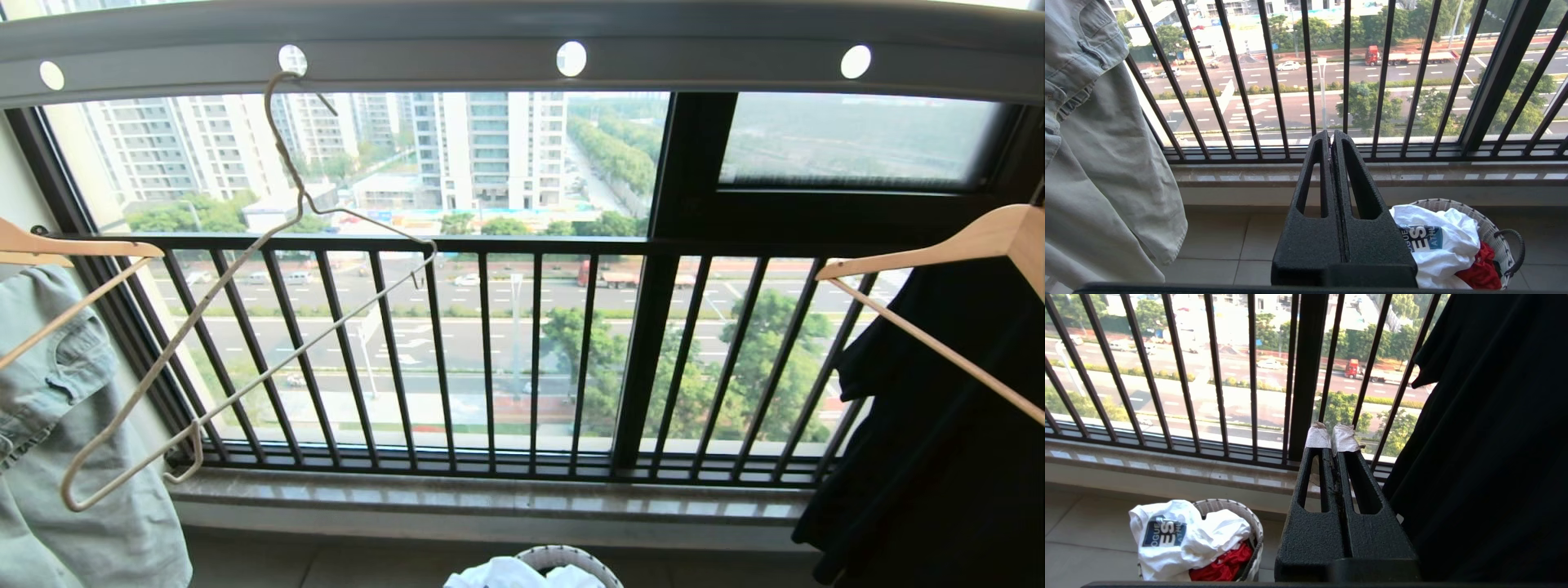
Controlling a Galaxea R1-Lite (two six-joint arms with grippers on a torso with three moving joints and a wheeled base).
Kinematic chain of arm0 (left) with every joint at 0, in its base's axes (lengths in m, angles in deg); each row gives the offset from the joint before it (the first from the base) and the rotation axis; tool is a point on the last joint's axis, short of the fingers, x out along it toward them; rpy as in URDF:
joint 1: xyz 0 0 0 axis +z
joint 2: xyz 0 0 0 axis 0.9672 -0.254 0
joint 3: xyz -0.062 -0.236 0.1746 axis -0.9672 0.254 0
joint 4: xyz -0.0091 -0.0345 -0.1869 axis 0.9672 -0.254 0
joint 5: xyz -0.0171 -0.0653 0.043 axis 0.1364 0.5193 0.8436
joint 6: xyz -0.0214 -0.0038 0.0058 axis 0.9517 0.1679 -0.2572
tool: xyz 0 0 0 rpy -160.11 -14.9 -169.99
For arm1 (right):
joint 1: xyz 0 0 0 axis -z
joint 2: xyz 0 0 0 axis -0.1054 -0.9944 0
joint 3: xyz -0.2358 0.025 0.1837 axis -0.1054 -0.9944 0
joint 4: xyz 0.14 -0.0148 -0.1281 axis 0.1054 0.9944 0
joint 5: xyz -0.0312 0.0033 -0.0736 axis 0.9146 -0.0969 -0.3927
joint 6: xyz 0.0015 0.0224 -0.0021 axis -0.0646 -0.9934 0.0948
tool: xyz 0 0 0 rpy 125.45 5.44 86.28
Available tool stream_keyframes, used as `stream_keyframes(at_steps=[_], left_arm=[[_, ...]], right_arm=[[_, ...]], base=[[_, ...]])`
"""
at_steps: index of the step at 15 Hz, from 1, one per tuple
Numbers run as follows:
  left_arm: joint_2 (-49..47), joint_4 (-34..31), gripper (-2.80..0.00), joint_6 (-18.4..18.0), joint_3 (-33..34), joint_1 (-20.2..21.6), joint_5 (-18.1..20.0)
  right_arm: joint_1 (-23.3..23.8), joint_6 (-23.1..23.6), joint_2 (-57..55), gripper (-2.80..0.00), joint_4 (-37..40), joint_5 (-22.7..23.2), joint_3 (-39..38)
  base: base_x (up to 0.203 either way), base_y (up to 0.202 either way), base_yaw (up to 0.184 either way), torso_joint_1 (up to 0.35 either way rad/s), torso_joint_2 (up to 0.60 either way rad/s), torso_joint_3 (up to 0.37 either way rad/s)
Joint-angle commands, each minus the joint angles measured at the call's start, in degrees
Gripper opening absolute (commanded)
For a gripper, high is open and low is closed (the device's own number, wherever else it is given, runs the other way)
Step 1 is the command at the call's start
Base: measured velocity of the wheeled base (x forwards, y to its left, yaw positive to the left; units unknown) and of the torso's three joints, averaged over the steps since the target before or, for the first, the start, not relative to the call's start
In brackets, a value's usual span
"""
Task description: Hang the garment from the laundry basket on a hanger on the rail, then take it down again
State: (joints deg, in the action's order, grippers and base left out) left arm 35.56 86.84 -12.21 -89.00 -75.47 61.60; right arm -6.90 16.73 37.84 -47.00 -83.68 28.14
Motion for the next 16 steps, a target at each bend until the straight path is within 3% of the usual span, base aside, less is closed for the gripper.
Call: stream_keyframes(at_steps=[1, 3, 16], left_arm=[[0.02, -0.22, -2.8, 0.79, 0.04, 0.0, -0.04], [0.02, -0.22, -2.8, 0.98, 0.05, 0.01, -0.04], [0.02, -0.22, -2.8, 1.33, 0.05, 0.01, -0.04]], right_arm=[[-0.03, -0.44, -0.1, -2.8, 0.06, 0.04, -0.21], [-0.03, -2.31, -0.07, -2.8, -0.02, -0.05, -0.24], [-0.03, -2.31, -0.07, -2.8, -0.02, -0.05, -0.24]], base=[[0.0, 0.0, 0.0, 0.0, 0.0, 0.0], [0.0, 0.0, 0.0, 0.0, 0.0, 0.0], [0.0, 0.0, 0.0, 0.0, 0.0, 0.0]])
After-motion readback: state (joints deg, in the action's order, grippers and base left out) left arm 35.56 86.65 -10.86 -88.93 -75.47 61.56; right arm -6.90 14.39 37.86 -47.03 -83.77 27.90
